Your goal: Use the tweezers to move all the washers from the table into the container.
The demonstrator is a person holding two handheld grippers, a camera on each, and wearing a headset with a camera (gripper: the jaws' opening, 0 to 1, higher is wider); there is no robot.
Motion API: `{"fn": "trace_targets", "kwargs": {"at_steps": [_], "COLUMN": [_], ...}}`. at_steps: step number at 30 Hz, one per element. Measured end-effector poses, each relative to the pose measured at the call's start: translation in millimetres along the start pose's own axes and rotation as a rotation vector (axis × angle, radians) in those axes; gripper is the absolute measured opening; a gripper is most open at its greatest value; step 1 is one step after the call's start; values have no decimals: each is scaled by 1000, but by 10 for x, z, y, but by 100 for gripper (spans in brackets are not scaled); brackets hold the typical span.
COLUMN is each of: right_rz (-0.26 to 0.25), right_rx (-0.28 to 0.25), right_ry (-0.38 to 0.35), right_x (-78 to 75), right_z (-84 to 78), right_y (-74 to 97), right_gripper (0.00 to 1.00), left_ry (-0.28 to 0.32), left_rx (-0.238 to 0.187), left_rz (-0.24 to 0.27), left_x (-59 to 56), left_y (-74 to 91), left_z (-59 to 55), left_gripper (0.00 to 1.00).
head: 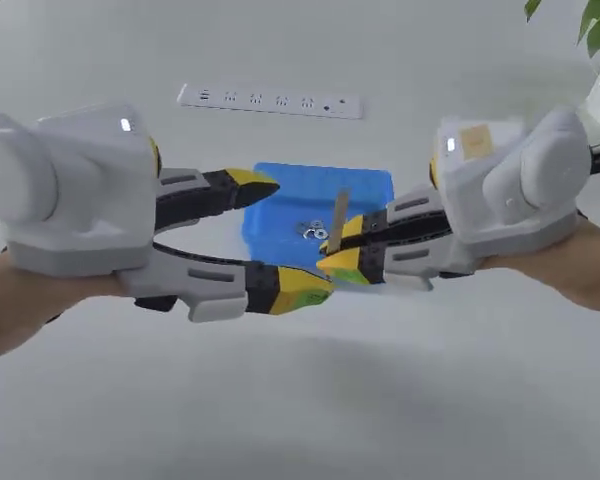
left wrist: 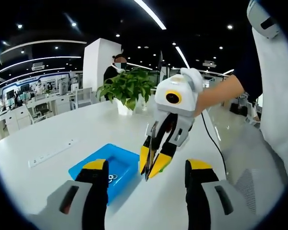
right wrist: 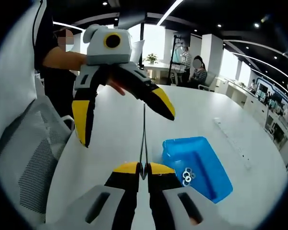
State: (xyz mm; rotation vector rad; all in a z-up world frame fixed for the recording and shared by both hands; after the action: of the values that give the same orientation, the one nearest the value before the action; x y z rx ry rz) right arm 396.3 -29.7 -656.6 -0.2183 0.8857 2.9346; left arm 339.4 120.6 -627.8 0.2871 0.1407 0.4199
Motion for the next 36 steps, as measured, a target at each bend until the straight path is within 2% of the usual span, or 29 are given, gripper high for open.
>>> {"fn": "trace_targets", "kwargs": {"at_steps": [4, 6, 8, 11, 15, 18, 22, 25, 31, 36], "right_rz": [31, 42, 57, 69, 78, 84, 91, 90, 96, 106], "right_rx": [31, 45, 59, 65, 70, 80, 94, 117, 144, 181], "right_ry": [13, 24, 38, 44, 50, 60, 65, 78, 79, 81], "right_x": [82, 107, 124, 147, 153, 144, 141, 129, 130, 127], "right_z": [-26, -43, -61, -58, -58, -71, -90, -129, -189, -249], "right_y": [-32, -47, -66, -76, -76, -68, -55, -53, -69, -121], "right_gripper": [7, 7, 7, 7, 7, 7, 7, 7, 7, 7], "left_ry": [1, -2, -21, -47, -71, -98, -130, -156, -171, -169], "left_rx": [-6, -4, 1, 40, 74, 89, 105, 153, 163, 253], "left_rz": [-41, -78, -83, -114, -152, -153, -165, -181, -214, -240], "left_x": [-31, -52, -51, -55, -62, -52, -21, 7, 53, 98], "left_y": [-57, -77, -93, -116, -126, -116, -89, -80, -117, -210], "left_z": [30, 46, 56, 50, 40, 36, 10, -51, -141, -348], "left_gripper": [55, 46, 37, 26, 18, 8, 7, 6, 7, 8]}}
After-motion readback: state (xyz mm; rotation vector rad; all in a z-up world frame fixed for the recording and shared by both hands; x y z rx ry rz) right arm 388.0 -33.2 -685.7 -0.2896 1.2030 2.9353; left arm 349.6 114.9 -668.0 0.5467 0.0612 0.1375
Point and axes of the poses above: the centre of the closed fingertips' face, and the gripper's own axes: y roughly backward along the fingers, x roughly to its left, z roughly out of its top, the point moved 10 cm from there along y, roughly backward along the fingers, and after that the axes turned 9 degrees about -z, right-handed, at the moved point
